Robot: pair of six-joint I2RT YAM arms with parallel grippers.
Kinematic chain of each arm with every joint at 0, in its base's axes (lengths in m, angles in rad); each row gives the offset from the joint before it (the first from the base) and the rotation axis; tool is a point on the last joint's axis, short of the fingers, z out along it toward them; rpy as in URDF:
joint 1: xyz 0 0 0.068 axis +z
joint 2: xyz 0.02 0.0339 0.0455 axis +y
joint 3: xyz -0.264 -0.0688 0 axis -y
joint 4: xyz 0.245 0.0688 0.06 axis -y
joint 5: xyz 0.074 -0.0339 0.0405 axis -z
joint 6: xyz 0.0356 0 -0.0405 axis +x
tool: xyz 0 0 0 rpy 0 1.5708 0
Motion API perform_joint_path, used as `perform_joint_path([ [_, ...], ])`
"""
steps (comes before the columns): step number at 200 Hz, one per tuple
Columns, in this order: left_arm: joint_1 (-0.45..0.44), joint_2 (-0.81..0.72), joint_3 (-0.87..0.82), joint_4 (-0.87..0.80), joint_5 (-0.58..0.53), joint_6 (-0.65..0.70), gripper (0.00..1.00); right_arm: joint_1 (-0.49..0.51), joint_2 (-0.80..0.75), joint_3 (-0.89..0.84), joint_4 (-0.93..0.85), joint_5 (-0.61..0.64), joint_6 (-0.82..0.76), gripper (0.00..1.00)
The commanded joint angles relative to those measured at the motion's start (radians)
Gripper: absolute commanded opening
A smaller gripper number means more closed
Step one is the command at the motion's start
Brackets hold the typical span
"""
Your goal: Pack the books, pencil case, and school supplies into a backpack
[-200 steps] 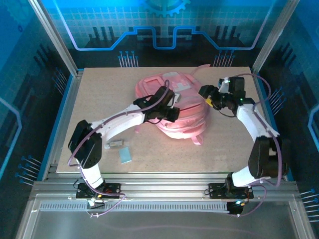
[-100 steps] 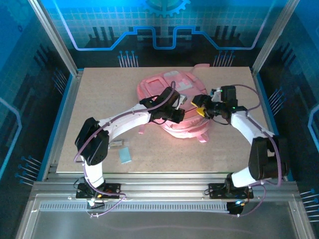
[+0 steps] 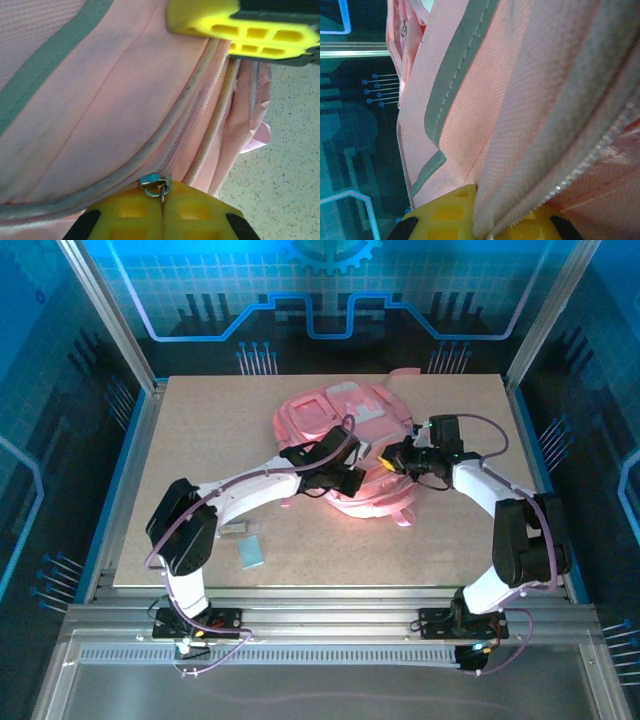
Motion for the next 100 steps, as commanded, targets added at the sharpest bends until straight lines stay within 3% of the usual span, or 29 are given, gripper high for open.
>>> perform_joint_path([
  [1,0.064,-0.087,-0.056,-0.149,-0.053,0.058,0.00,-0.062,-0.043,-0.007,0.013,0.055,-0.066,0.00],
  [62,0.195,-0.152,-0.144,-0.108,-0.084,0.045,0.00,-0.059,-0.042,0.024,-0.028,0.028,-0.107,0.00],
  [100,0.230,-0.038,-0.055,-0.055,-0.261,-0.014,0.00,-0.031,-0.055,0.012,-0.037,0.006,-0.124,0.00],
])
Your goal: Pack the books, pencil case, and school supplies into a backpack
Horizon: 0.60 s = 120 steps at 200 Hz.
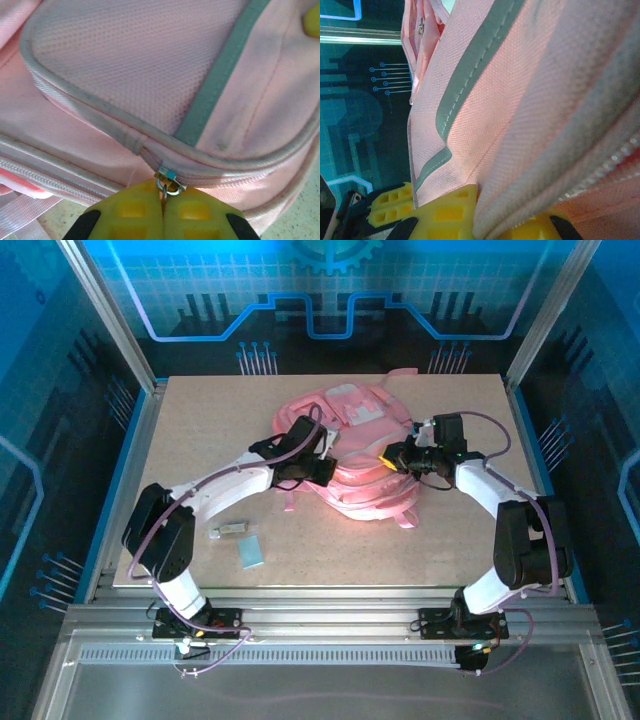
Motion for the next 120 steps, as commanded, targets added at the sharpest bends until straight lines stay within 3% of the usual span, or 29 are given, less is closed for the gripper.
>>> perform_joint_path([
  [1,0.082,0.061,0.053,-0.066,-0.260,-0.058,0.00,-0.015,-0.044,0.009,-0.020,0.057,-0.057,0.00],
  [10,0.084,0.075,0.070,-0.073,-0.270,-0.081,0.09,-0.007,-0.044,0.005,-0.007,0.043,-0.052,0.00],
  [18,0.086,0.076,0.075,-0.079,-0.275,-0.103,0.29,0.004,-0.046,0.005,0.003,0.029,-0.049,0.03],
  [26,0.087,0.068,0.072,-0.084,-0.276,-0.122,0.46,0.016,-0.049,0.008,0.003,0.023,-0.052,0.17],
  [42,0.088,0.027,0.038,-0.101,-0.282,-0.165,0.66,0.044,-0.062,0.022,-0.012,0.029,-0.072,0.55],
  [56,0.093,-0.022,-0.007,-0.122,-0.286,-0.228,0.78,0.061,-0.077,0.040,-0.048,0.041,-0.107,0.70],
  [81,0.112,-0.122,-0.110,-0.178,-0.285,-0.371,0.98,0.070,-0.103,0.080,-0.148,0.067,-0.205,0.82],
  [104,0.129,-0.220,-0.197,-0.242,-0.303,-0.547,0.99,0.070,-0.123,0.124,-0.266,0.106,-0.333,0.99],
  [120,0.144,-0.295,-0.261,-0.263,-0.300,-0.651,0.99,0.069,-0.136,0.143,-0.335,0.139,-0.410,1.00],
])
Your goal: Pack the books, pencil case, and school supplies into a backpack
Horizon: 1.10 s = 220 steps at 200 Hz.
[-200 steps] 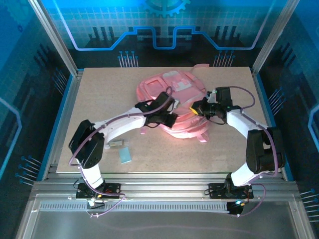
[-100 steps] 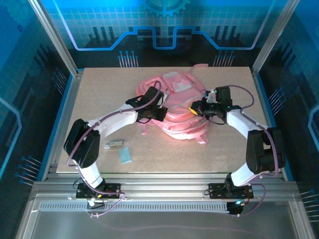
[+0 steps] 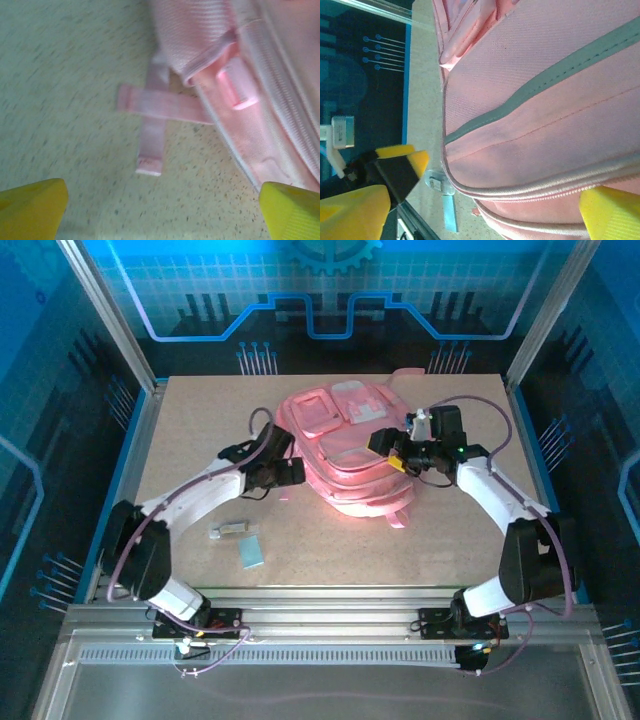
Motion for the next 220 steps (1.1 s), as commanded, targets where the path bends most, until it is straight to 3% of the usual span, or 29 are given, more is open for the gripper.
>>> perform_joint_path([
  [1,0.024,-0.107,-0.080,-0.092,-0.031,-0.237,0.99,0.006,-0.042,0.053,-0.158,0.061,-0.179,1.00],
  [48,0.059,-0.324,-0.300,-0.119,-0.068,-0.657,0.99,0.005,-0.061,0.049,-0.219,0.122,-0.263,1.00],
  [88,0.121,-0.390,-0.397,-0.209,-0.079,-0.935,0.99,0.005,-0.057,0.024,-0.195,0.101,-0.274,1.00],
  [121,0.209,-0.441,-0.549,-0.076,-0.021,-1.100,0.99,0.005,-0.049,0.020,-0.189,0.100,-0.277,1.00],
  [142,0.262,-0.434,-0.591,0.011,-0.005,-1.122,0.99,0.004,-0.047,0.020,-0.189,0.098,-0.277,1.00],
  [185,0.349,-0.272,-0.495,0.049,0.043,-1.026,0.99,0.006,-0.049,0.019,-0.192,0.108,-0.277,1.00],
  [220,0.362,-0.123,-0.464,0.111,0.118,-1.036,0.91,0.006,-0.053,0.017,-0.197,0.119,-0.277,1.00],
])
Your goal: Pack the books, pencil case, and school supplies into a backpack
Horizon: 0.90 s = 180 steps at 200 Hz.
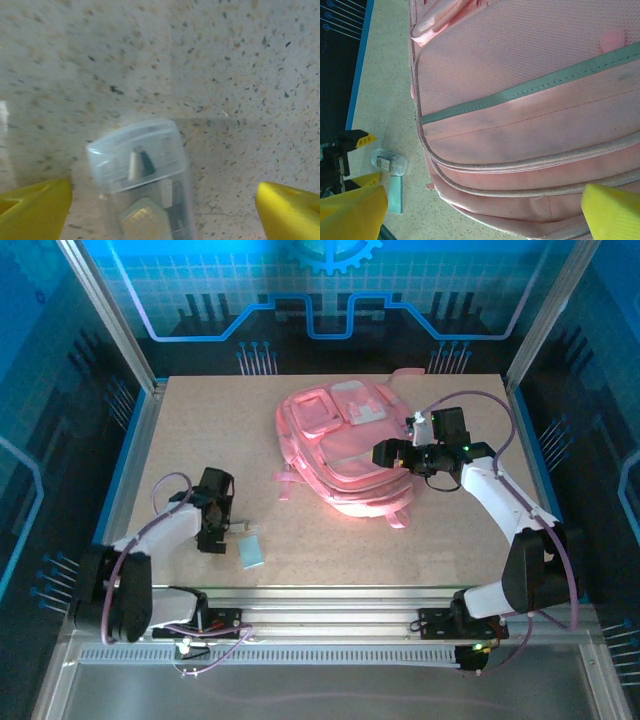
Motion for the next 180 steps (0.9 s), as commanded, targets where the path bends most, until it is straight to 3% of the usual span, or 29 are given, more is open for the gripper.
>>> perform_joint_path([
  [1,0.014,0.083,0.030,0.046,0.076,0.002,0.90,0.005,-0.011,-0.010,-0.018,0.013,-0.017,1.00],
  [22,0.015,0.152,0.038,0.070,0.102,-0.011,0.82,0.006,-0.019,-0.006,-0.020,0.018,-0.019,1.00],
  [38,0.014,0.185,0.038,0.090,0.118,-0.018,0.69,0.006,-0.027,-0.006,-0.023,0.029,-0.019,1.00],
  [82,0.012,0.180,0.089,0.096,0.114,0.016,0.44,0.009,-0.028,-0.003,-0.016,0.028,-0.012,1.00],
  [137,-0.059,0.132,0.277,0.109,0.108,0.091,0.42,0.073,0.000,0.026,0.041,-0.048,0.005,1.00],
  [180,-0.157,0.193,0.401,0.223,0.191,0.139,0.42,0.164,0.047,0.058,0.159,-0.185,0.020,1.00],
])
